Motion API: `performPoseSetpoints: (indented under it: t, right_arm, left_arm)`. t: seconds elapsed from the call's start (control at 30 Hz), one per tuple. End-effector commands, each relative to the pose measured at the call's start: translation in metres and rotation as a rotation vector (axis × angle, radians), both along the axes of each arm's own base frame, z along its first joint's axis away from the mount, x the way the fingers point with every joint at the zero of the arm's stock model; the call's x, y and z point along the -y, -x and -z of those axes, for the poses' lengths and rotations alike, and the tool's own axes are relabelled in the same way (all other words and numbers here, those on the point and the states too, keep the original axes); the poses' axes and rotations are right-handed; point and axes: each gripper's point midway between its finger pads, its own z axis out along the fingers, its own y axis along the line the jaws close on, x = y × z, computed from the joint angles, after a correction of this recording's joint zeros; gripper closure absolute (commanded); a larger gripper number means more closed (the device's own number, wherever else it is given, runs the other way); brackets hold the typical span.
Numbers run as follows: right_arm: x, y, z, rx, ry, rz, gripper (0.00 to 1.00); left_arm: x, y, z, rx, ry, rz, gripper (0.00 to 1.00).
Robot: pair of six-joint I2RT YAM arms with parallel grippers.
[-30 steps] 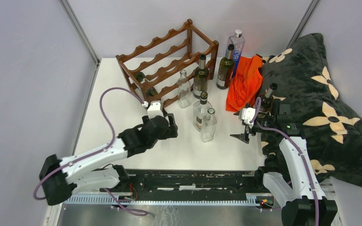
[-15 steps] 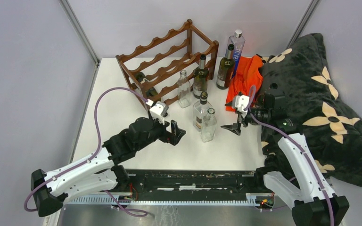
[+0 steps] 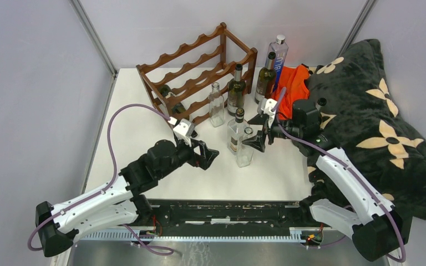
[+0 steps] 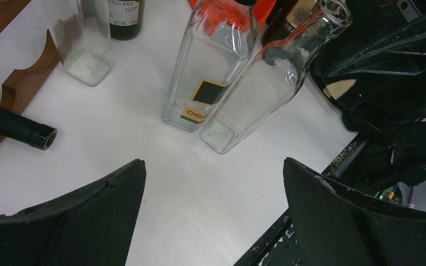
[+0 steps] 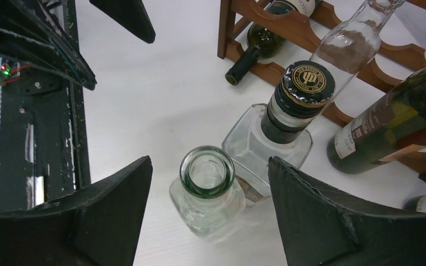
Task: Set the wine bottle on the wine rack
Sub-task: Move the wine bottle to the center of the board.
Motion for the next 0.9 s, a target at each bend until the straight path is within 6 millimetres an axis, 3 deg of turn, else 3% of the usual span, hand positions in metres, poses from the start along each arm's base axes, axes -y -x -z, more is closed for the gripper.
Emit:
performPoseSetpoints:
  t: [0.0,0.17,0.3,0.43,0.7,0.87]
  right_arm:
    - [-0.010,-0.012,-0.015,0.001,-0.051,0.053,0.22]
    - [-0.012,-0.014,-0.011,-0.013,-0.050,0.058,0.56]
    - [-0.010,-0.014,-0.009,-0.004,-0.031,0.063,0.77]
    - [0.000,-0.013,-0.014,0.036,0.011,0.076,0.91]
    - [0.051,-0.045,-0.033,0.073,-0.010,0.243,0.96]
    - [0.067,-0.085,-0.046,0.097,-0.041,0.324,0.96]
  left_arm:
    - [0.000,-0.003,-0.016,0.046,0.069,-0.012,0.03]
    - [0.000,-0.001,-0.018,0.047,0.085,-0.010,0.03]
    - [0.001,-0.001,-0.019,0.051,0.083,-0.006,0.03]
    - [0.005,-0.001,-0.029,0.080,0.088,0.017,0.03]
    - [0.030,-0.004,-0.054,0.157,0.093,0.113,0.06]
    - [0.044,-0.007,-0.053,0.150,0.067,0.150,0.07]
